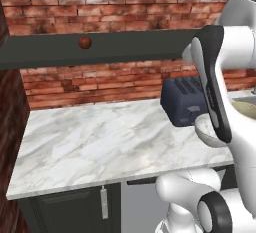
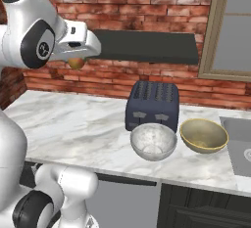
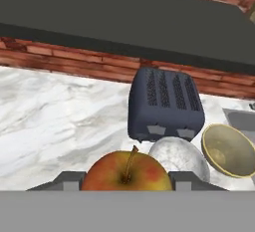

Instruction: Pick the apples from the cabinet and place them in one bowl. Pick the tangerine from the sink and place it in the other bowl.

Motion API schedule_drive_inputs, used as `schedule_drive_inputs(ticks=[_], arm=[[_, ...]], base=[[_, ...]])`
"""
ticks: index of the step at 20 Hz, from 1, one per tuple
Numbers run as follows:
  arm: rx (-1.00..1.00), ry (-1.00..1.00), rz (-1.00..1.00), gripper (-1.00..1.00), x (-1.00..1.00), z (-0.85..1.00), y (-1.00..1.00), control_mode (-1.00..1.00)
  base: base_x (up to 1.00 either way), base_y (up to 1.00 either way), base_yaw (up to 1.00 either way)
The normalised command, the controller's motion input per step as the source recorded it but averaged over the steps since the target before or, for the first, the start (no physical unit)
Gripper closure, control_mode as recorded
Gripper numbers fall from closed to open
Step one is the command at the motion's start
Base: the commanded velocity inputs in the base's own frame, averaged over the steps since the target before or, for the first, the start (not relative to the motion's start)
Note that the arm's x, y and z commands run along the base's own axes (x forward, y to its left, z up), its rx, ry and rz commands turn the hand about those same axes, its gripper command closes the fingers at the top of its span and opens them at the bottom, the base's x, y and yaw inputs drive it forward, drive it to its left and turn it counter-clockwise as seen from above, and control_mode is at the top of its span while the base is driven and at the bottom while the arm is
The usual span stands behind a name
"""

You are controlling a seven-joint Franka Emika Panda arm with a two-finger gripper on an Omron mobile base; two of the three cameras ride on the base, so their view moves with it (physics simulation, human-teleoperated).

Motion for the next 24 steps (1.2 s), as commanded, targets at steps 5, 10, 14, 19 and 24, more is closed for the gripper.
schedule_drive_inputs(ticks=[5, 10, 14, 19, 24], arm=[[0.00, 0.05, -0.07, 1.00, -0.51, -0.30, 0.00, -1.00], [0.01, 0.05, -0.05, 1.00, -0.66, -0.05, 0.00, -1.00], [0.00, 0.16, -0.08, 1.00, -0.27, -0.47, 0.00, -1.00], [0.00, 0.19, -0.10, 1.00, -0.08, -0.67, -0.01, -1.00], [0.07, 0.02, -0.07, 1.00, -0.11, -0.49, -0.25, -1.00]], base=[[0.00, 0.00, 0.00], [0.00, 0.00, 0.00], [0.00, 0.00, 0.00], [0.00, 0.00, 0.00], [0.00, 0.00, 0.00]])
